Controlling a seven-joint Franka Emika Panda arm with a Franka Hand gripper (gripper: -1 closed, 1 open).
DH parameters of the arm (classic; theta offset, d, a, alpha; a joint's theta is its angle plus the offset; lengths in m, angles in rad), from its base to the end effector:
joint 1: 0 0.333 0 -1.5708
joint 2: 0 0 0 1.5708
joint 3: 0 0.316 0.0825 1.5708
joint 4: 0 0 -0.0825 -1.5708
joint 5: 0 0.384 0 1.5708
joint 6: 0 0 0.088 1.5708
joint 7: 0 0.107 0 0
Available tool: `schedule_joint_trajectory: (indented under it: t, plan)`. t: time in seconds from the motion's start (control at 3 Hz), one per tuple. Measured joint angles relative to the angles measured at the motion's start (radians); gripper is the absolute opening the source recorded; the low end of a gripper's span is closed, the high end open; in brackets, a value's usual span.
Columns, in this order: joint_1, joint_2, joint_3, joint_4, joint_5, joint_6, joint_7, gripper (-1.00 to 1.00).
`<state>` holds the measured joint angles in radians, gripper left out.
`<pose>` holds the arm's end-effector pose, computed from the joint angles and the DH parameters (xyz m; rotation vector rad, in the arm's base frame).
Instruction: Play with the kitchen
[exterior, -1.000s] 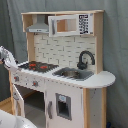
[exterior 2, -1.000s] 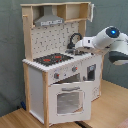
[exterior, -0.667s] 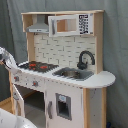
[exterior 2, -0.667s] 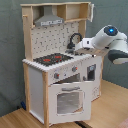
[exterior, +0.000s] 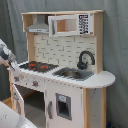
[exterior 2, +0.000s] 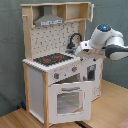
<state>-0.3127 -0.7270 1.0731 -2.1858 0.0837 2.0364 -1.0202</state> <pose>0.2845 0.3859 0.5258 1.6843 1.9221 0.1865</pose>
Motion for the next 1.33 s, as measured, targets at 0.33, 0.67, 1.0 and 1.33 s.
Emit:
schedule_joint_trajectory:
  t: [0.33, 0.67, 1.0, 1.33]
  plan:
    - [-0.003, 0.106, -0.001, 0.0, 0.012, -0.027, -0.029, 1.0]
    - [-0.003, 0.213, 0.006, -0.002, 0.011, -0.031, -0.03, 1.0]
    - [-0.008, 0.316, 0.007, -0.012, 0.004, -0.044, -0.03, 1.0]
    - [-0.016, 0.401, 0.009, -0.07, -0.011, -0.049, -0.022, 1.0]
